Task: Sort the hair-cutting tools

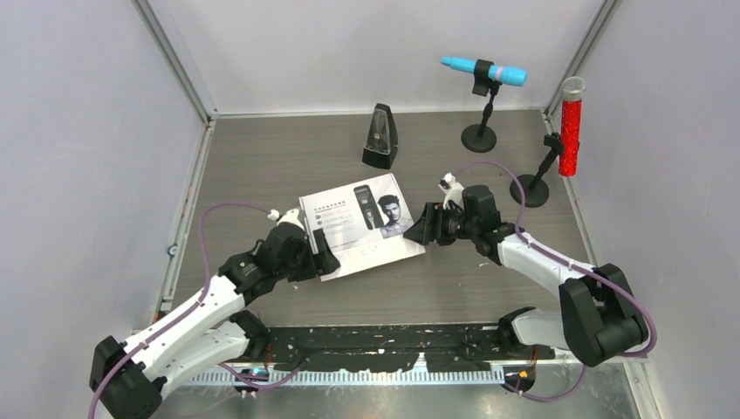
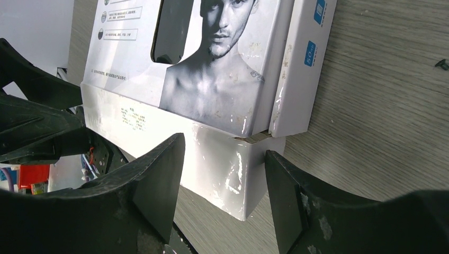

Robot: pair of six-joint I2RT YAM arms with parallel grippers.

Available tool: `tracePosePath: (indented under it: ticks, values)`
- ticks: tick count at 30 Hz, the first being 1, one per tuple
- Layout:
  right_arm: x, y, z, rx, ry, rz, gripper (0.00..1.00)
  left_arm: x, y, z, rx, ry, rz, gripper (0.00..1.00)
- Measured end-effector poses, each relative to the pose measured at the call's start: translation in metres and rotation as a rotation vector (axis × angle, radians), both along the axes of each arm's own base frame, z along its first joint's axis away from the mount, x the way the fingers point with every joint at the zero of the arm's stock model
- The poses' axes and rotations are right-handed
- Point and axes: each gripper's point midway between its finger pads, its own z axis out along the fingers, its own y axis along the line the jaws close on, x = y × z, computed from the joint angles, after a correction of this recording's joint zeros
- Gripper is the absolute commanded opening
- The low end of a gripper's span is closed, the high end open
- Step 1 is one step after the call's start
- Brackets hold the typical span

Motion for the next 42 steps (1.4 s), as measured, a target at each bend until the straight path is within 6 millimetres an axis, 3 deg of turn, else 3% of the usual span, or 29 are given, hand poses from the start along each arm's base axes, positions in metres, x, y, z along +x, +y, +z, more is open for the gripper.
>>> tracePosePath:
  ticks: [9, 42]
  values:
    - [0.001, 0.000, -0.001, 0.000, 0.002, 0.000, 0.66, -0.004, -0.014, 0.017, -0.004, -0.022, -0.051, 0.77]
    - [-0.001, 0.001, -0.001, 0.007, 0.002, 0.008, 0.66, -0.009, -0.017, 0.016, 0.048, -0.022, -0.068, 0.78]
